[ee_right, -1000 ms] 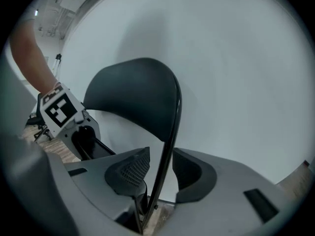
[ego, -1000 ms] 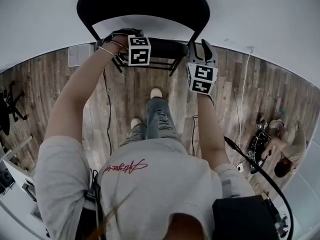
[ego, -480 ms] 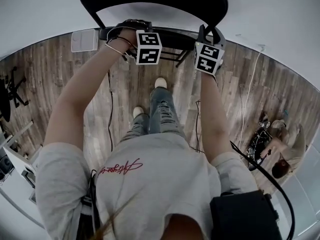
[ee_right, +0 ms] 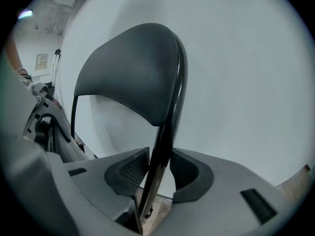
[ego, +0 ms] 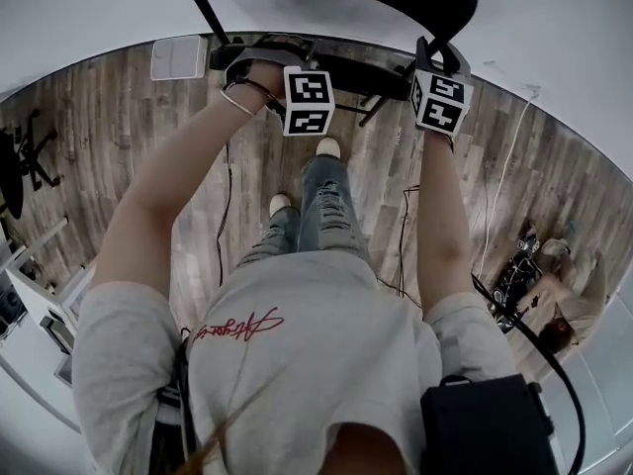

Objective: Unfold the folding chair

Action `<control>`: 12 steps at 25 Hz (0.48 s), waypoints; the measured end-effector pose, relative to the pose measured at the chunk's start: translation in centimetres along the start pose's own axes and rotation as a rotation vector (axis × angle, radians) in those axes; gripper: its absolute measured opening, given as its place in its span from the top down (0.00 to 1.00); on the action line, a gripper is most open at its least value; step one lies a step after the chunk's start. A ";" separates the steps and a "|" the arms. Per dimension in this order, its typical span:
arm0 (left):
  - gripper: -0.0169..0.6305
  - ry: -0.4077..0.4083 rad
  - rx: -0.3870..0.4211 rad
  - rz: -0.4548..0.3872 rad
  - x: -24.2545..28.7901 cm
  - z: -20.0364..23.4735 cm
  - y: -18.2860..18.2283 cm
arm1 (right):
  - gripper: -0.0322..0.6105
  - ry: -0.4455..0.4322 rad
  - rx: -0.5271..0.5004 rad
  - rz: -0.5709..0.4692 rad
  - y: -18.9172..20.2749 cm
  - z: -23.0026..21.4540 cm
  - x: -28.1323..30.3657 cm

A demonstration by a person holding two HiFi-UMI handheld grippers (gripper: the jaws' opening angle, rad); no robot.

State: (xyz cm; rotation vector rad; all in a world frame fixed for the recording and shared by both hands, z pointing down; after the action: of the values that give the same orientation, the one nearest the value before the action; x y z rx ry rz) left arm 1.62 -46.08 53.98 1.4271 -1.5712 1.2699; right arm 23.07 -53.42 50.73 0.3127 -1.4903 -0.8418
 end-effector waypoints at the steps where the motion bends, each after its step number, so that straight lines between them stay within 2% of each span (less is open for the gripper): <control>1: 0.71 -0.023 -0.006 0.004 -0.2 -0.8 0.0 | 0.74 0.007 0.004 0.000 0.2 0.1 0.0; 5: 0.71 -0.102 -0.023 0.009 -0.5 -3.4 -0.3 | 0.74 0.086 0.030 -0.026 1.1 0.5 -0.4; 10: 0.71 -0.169 -0.036 -0.001 -1.0 -6.0 -0.2 | 0.72 0.297 0.054 -0.127 3.2 1.2 -5.4; 11: 0.71 -0.184 -0.039 -0.001 -1.0 -6.6 -0.1 | 0.74 0.326 0.066 -0.159 3.7 1.7 -7.1; 12: 0.71 -0.201 -0.041 -0.001 -1.1 -7.1 -0.1 | 0.83 0.335 0.085 -0.199 4.2 2.5 -9.2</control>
State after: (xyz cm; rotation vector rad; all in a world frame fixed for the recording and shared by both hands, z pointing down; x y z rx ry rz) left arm 0.95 -39.05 55.22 1.5689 -1.7167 1.1147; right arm 23.18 -43.72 46.91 0.6420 -1.1955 -0.8376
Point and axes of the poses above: the fingertips, and each gripper's own axes: x forward along the fingers, z to its left, y out of its underside, the point moved 5 cm from there along -x, backward along the fingers, and after that the axes turned 14 degrees about z, right-handed, at the moved point
